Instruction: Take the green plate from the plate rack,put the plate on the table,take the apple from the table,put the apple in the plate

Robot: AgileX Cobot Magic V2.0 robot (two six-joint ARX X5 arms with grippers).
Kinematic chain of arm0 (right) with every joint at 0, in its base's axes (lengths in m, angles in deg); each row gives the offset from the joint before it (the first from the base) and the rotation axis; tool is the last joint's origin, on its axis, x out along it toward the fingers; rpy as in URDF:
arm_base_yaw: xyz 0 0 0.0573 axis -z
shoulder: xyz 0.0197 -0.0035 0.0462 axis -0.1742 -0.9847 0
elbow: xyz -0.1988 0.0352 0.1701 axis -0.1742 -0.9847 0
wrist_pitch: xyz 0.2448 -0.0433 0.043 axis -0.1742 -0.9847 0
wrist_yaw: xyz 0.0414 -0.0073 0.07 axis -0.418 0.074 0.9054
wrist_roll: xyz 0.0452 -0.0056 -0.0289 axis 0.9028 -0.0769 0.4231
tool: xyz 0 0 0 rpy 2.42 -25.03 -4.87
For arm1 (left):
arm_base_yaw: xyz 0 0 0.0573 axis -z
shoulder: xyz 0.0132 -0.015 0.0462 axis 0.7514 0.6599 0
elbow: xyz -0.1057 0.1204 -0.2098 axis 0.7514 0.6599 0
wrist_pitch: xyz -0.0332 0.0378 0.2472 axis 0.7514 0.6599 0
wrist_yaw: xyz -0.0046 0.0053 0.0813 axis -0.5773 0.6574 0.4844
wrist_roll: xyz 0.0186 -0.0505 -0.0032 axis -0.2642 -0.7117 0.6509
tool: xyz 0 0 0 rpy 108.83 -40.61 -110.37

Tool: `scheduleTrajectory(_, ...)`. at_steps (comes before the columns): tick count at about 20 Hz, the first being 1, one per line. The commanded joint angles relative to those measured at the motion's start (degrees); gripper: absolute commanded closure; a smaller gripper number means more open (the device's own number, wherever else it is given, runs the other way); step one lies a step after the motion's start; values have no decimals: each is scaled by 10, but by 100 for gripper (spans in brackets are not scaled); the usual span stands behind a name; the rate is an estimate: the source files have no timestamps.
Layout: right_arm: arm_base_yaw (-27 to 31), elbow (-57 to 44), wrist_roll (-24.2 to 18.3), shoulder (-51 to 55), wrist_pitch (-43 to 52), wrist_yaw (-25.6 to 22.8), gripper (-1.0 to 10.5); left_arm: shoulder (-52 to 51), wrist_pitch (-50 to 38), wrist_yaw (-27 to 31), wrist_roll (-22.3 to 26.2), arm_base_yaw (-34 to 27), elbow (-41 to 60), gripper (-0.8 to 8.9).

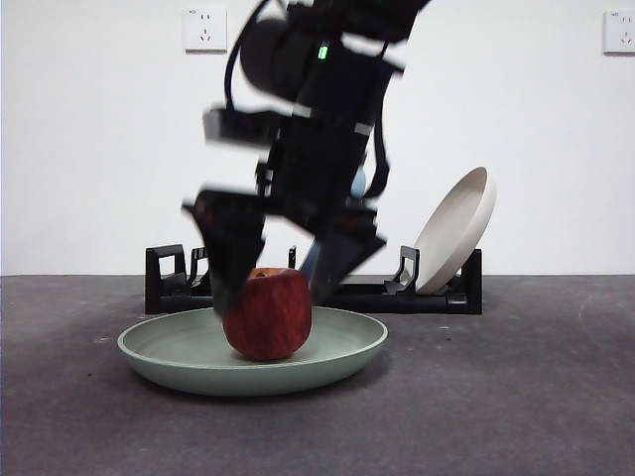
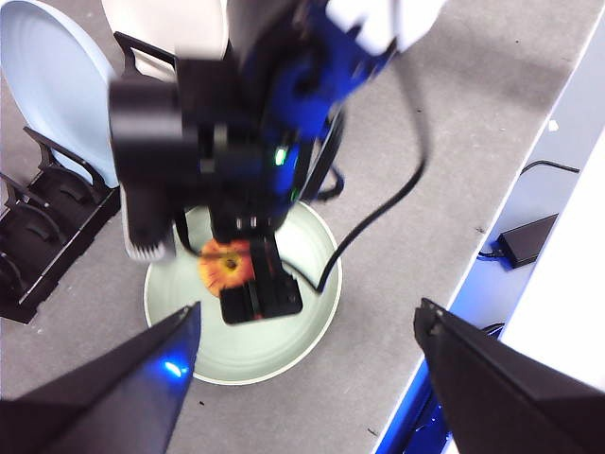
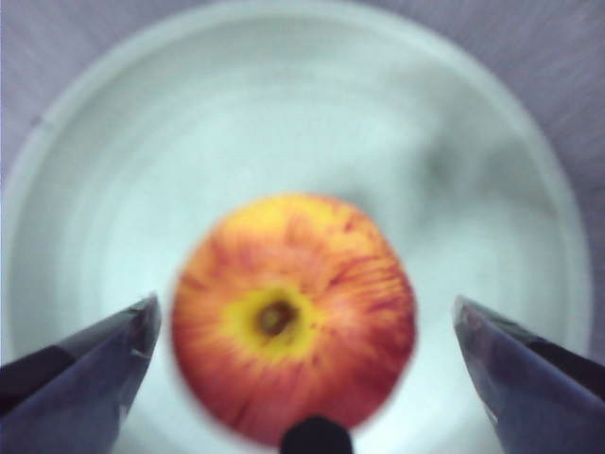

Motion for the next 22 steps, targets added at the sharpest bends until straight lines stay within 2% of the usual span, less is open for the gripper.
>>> scheduleTrajectory(1,-1,-3,0,52,-27,-3,285,0,-1,0,-6,2,-2,432)
scheduleTrajectory(12,-2,-3,27,370,-370,11,290,0,0,-2,-6,2,-2,433)
scheduleTrajectory(15,-2,-3,37,431,-415,71,290,0,5,-4,-6,2,-2,434)
scheduleTrajectory(17,-2,-3,38,454,-434,92,290,0,12,-5,-6,2,-2,436)
scheduleTrajectory(22,-2,-3,49,490,-451,94,328,0,34,-46,-7,2,-2,437)
